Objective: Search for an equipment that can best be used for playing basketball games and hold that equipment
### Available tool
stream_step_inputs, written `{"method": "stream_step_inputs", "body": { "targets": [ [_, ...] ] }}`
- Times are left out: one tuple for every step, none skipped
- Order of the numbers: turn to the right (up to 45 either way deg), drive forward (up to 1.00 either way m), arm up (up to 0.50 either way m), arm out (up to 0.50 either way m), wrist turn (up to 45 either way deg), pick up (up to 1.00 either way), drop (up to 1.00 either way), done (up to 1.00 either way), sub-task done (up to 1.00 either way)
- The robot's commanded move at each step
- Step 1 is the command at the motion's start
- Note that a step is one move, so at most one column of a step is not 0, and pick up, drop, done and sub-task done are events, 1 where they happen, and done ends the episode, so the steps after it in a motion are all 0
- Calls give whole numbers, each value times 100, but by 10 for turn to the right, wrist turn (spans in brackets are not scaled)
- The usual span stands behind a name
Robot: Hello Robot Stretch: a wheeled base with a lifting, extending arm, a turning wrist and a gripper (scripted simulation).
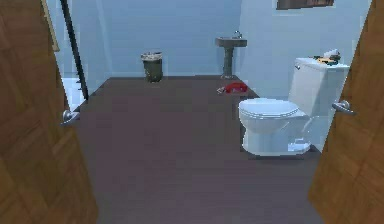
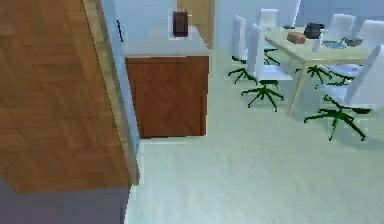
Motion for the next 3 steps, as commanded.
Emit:
{"method": "stream_step_inputs", "body": {
  "targets": [
    [0, 100, 0, 0, 0, 0, 0, 0, 0],
    [0, 45, 0, 0, 0, 0, 0, 0, 0],
    [-420, 0, 0, 0, 0, 0, 0, 0, 0]
  ]
}}
